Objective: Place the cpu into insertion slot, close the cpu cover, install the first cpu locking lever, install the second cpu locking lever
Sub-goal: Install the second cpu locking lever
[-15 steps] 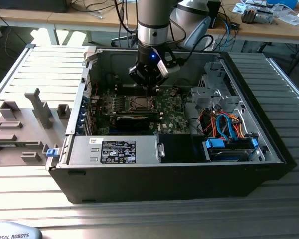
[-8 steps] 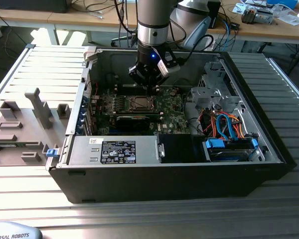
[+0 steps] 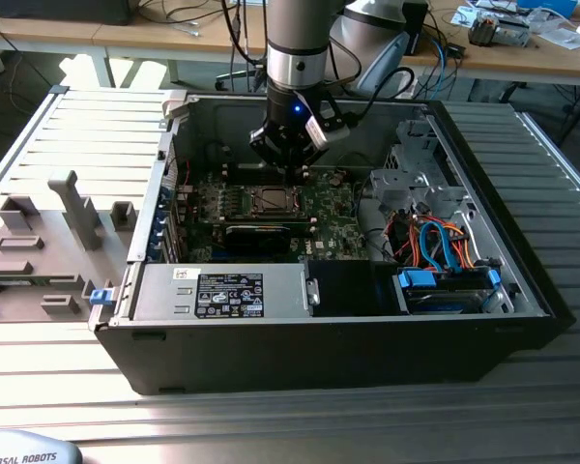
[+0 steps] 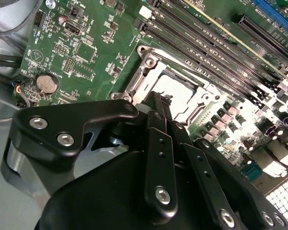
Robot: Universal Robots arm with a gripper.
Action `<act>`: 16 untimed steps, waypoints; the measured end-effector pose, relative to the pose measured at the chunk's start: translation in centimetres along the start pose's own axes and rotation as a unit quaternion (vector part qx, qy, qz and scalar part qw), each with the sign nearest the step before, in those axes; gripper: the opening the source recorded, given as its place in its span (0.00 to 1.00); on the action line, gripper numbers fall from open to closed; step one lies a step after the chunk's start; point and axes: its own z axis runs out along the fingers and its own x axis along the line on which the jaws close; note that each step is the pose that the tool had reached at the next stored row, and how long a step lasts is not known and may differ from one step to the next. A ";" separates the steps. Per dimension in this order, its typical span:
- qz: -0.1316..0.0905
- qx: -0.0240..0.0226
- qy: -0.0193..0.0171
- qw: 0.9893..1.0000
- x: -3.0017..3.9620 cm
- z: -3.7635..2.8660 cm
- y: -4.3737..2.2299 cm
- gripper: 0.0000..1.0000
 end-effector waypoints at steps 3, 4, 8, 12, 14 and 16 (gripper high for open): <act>0.000 -0.012 0.000 1.000 0.00 0.00 -0.02 0.11; 0.001 -0.022 -0.001 1.000 0.00 0.00 -0.02 0.11; 0.002 -0.065 -0.002 0.998 0.00 0.00 -0.03 0.11; 0.003 -0.114 -0.004 0.993 0.01 0.00 -0.03 0.11; 0.003 -0.120 -0.004 0.993 0.00 0.00 -0.04 0.11; 0.003 -0.119 -0.004 0.993 0.00 0.00 -0.04 0.11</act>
